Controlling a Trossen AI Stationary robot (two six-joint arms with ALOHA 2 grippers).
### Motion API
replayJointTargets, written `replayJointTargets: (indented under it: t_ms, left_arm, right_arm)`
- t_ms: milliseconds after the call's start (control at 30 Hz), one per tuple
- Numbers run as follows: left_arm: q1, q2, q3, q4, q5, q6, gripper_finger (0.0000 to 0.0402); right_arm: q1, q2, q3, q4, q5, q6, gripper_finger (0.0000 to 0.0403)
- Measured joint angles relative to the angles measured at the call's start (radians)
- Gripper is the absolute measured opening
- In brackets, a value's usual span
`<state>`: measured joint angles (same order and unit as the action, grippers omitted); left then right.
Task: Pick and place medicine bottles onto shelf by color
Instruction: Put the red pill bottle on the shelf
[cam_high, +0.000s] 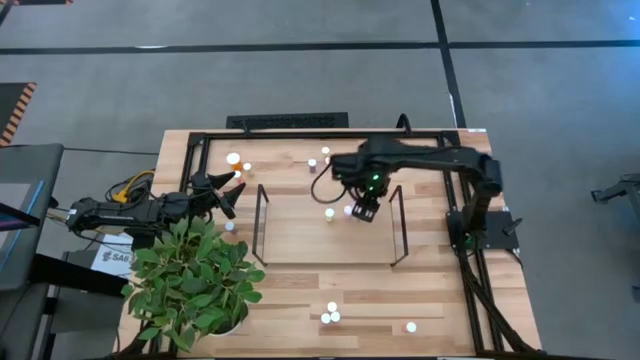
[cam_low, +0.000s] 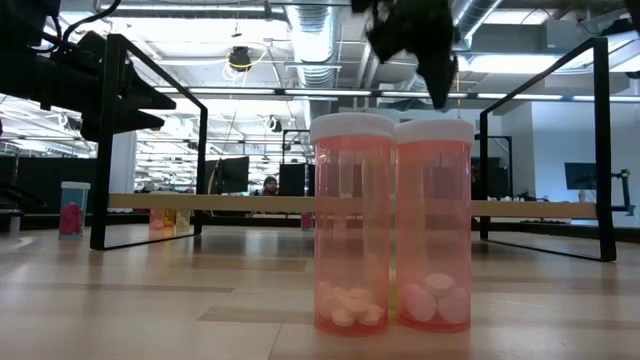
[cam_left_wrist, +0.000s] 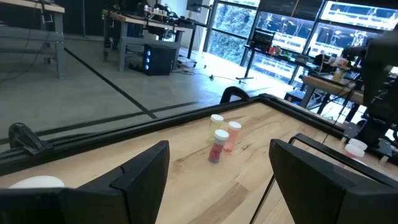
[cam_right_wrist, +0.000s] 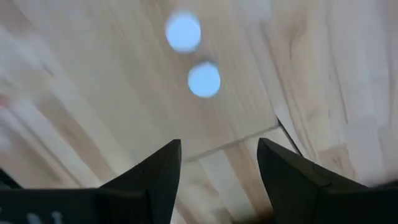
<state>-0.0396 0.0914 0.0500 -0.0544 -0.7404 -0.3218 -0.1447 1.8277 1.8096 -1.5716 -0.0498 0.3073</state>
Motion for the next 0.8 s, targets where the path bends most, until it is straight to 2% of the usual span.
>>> replayJointTargets:
  t_ms: [167,433,800]
  left_arm:
    - [0.0,0.0,0.0,0.0,-0.001,0.0,0.0264]
    - [0.0,0.0,0.0,0.0,-0.001,0.0,0.0265]
    - [0.0,0.0,0.0,0.0,0.0,0.0,0.0265]
  right_arm:
    - [-0.001,-0.136,0.053,0.007,0.002,0.032,0.0234]
    - [0.028,-0.324,0.068,0.002,0.0,0.178,0.0234]
    - [0.196,-0.427,0.068,0.001,-0.002,0.527,0.0234]
